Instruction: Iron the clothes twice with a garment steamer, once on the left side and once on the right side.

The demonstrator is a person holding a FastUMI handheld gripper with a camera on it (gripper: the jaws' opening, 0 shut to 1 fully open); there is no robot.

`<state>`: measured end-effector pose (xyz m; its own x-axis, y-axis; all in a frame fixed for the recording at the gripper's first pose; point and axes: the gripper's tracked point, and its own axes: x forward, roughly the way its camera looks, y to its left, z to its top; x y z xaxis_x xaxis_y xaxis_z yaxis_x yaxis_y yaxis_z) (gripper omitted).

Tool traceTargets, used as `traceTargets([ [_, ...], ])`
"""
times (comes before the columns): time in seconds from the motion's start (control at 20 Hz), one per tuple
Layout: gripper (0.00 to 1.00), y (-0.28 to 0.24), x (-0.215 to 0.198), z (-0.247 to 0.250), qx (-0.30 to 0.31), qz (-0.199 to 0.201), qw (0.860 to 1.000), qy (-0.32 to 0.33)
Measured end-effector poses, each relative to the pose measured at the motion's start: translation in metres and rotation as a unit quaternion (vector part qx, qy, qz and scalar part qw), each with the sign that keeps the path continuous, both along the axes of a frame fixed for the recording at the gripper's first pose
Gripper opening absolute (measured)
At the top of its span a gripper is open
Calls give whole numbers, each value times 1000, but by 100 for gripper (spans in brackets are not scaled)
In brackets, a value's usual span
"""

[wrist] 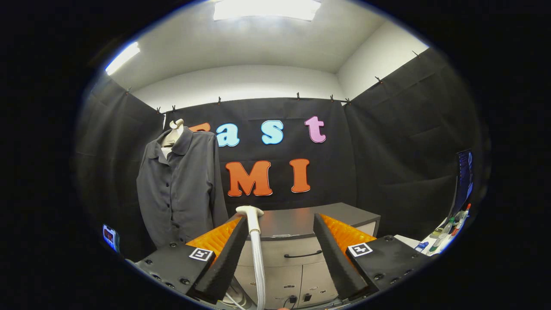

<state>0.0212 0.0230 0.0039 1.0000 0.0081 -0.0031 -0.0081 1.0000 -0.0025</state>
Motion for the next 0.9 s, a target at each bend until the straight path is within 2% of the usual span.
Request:
traceTargets([
  [0.2,98,31,29,2,-11,30,999,19],
  [0.4,98,58,72,10,6,69,997,33],
  [0.65,98,74,149,25,1,122,991,50],
  [0.9,98,80,231,12,-30,139,985,102],
])
